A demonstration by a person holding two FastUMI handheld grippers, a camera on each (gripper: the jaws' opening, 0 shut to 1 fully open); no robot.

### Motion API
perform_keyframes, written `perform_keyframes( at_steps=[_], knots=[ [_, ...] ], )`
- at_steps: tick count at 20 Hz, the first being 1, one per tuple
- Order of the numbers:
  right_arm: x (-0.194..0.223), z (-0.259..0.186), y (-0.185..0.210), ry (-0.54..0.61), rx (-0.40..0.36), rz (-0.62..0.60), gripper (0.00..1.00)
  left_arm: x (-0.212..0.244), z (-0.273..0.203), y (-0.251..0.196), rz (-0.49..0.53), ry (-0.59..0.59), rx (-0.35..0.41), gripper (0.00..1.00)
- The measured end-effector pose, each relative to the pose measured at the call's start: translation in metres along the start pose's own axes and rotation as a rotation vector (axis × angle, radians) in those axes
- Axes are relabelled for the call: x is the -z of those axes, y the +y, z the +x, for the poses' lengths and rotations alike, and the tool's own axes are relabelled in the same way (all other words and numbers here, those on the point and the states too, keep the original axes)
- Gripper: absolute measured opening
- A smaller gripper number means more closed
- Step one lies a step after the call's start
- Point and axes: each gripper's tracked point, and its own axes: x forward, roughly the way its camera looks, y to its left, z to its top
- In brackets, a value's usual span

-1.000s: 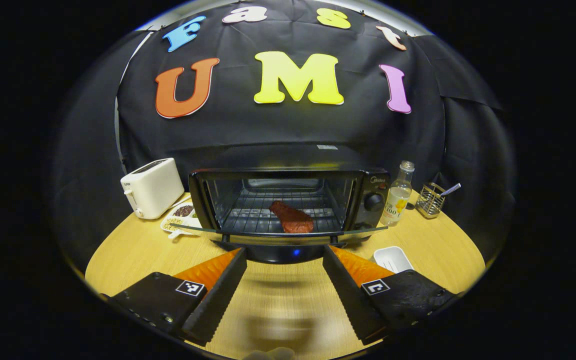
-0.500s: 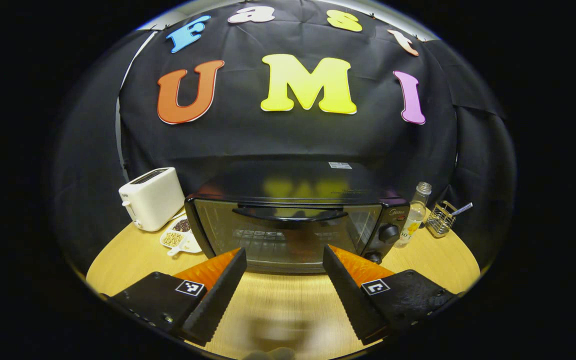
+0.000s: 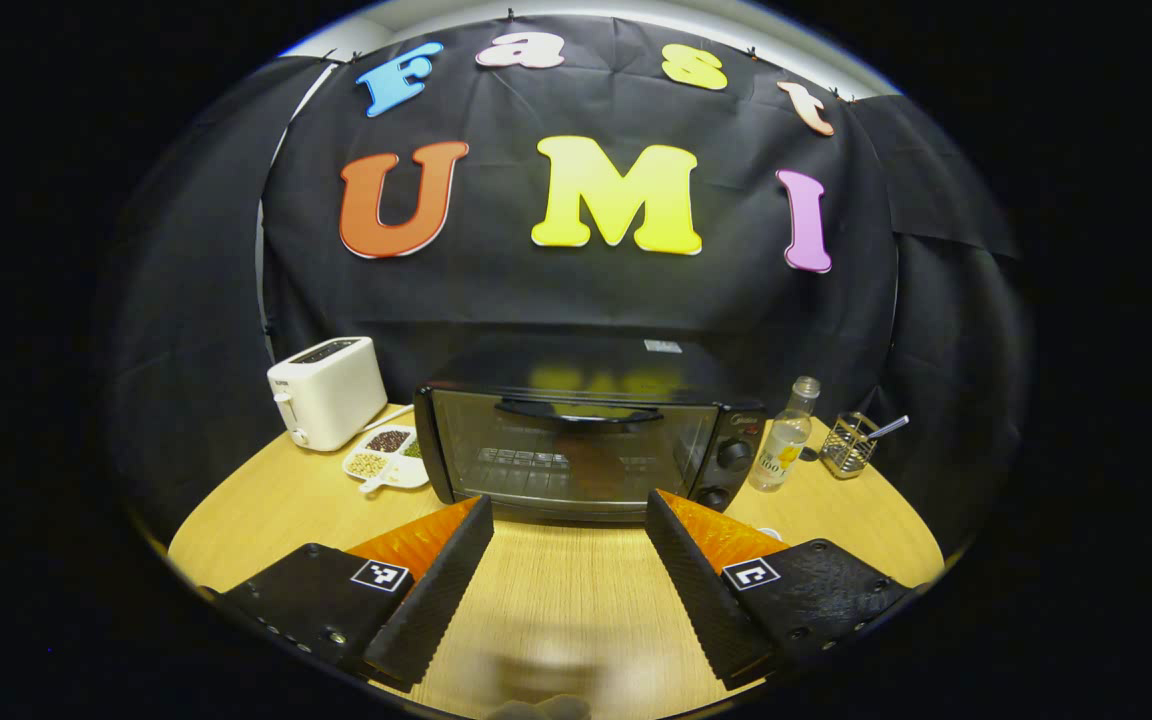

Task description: Open the electric oven with the left hand, put the food in, and close the electric oven.

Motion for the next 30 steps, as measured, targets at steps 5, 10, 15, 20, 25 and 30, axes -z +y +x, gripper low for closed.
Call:
perform_keyframes(
  at_steps=[5, 10, 15, 20, 25, 30],
  knots=[
    [-0.009, -0.026, 0.007, -0.062, -0.111, -0.029, 1.0, -0.048, -0.114, 0.009, 0.023, -0.13, -0.065, 0.98],
    [-0.002, -0.061, -0.002, -0.112, -0.187, -0.051, 1.0, -0.062, -0.242, 0.022, 0.032, -0.19, -0.149, 0.97],
    [0.012, -0.083, 0.011, -0.136, -0.259, -0.048, 1.0, -0.06, -0.34, 0.024, 0.022, -0.235, -0.204, 0.97],
    [0.006, -0.101, 0.026, -0.156, -0.276, -0.039, 1.0, -0.065, -0.371, 0.018, -0.003, -0.264, -0.191, 0.97],
    [-0.006, -0.124, 0.045, -0.192, -0.236, -0.06, 1.0, -0.064, -0.379, 0.035, 0.016, -0.264, -0.155, 0.97],
    [0.005, -0.144, 0.084, -0.166, -0.229, -0.032, 1.0, -0.063, -0.398, 0.078, 0.016, -0.259, -0.156, 0.97]
  ],
)
